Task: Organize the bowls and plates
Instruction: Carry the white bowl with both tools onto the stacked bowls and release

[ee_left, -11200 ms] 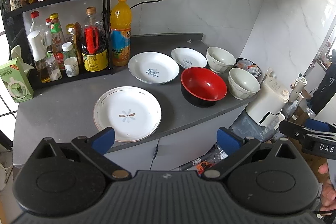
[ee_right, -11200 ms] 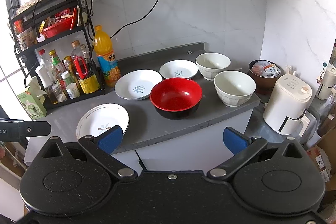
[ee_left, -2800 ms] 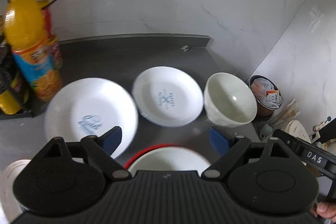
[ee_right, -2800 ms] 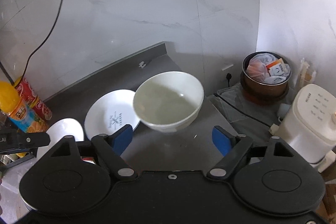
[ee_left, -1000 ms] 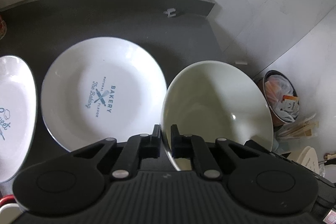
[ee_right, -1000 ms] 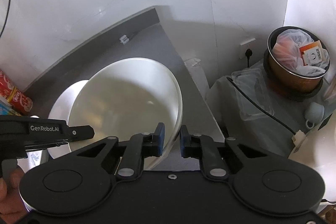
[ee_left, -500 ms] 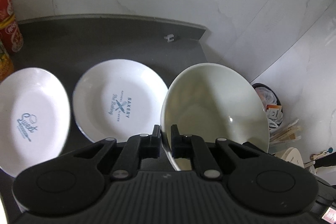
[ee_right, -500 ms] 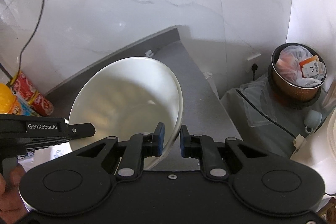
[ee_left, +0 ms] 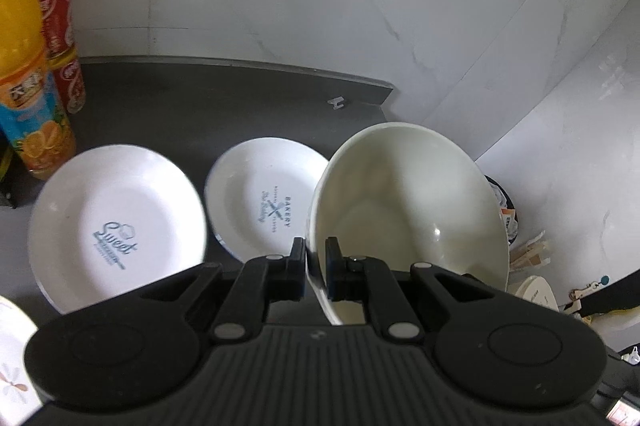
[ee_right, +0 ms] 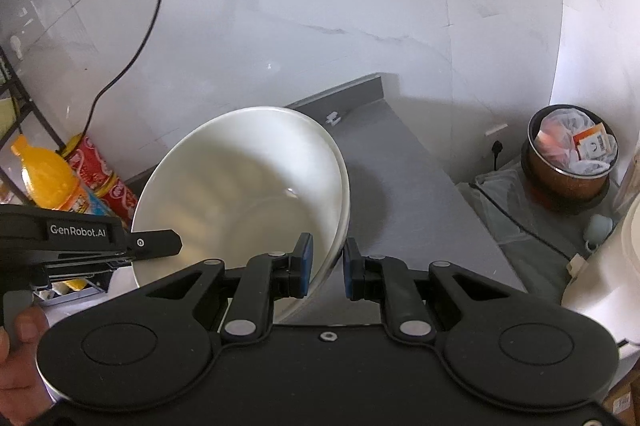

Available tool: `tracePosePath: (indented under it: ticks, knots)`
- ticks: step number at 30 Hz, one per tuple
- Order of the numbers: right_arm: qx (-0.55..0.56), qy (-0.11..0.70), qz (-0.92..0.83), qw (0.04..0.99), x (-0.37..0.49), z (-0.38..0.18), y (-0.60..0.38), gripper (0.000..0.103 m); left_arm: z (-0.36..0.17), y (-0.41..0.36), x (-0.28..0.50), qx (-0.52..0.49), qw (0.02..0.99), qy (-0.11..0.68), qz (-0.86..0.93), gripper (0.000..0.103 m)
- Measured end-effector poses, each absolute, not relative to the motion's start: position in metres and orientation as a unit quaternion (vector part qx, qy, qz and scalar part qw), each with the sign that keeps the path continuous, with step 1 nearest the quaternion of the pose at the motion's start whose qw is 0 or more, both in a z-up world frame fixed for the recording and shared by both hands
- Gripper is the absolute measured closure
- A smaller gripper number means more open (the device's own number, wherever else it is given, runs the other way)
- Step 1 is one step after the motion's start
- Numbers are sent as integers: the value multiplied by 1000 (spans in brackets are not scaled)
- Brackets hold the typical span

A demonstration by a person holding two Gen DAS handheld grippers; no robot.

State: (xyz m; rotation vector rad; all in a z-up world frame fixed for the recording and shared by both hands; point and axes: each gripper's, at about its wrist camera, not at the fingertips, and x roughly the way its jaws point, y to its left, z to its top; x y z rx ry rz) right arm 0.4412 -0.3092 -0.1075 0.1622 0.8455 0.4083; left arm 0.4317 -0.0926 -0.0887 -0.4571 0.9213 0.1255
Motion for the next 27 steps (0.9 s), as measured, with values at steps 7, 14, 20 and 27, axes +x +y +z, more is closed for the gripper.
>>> tracePosePath:
  ticks: [7,14,20,27]
  knots:
    - [73,404,191,891,411,-100,-292,87,-79,-74,403,-212,871,442,47,95]
    - [69,411,181,891,381,-99,-283,87,-83,-64,378,-210,866,453,36,95]
    - [62,425,177,885,361,-107,-277,86,-93,-58,361,-206,859,467,33,95]
    - [59,437,175,880,344,-114,-270,86,-103,-53,344,-199,853,481,27,95]
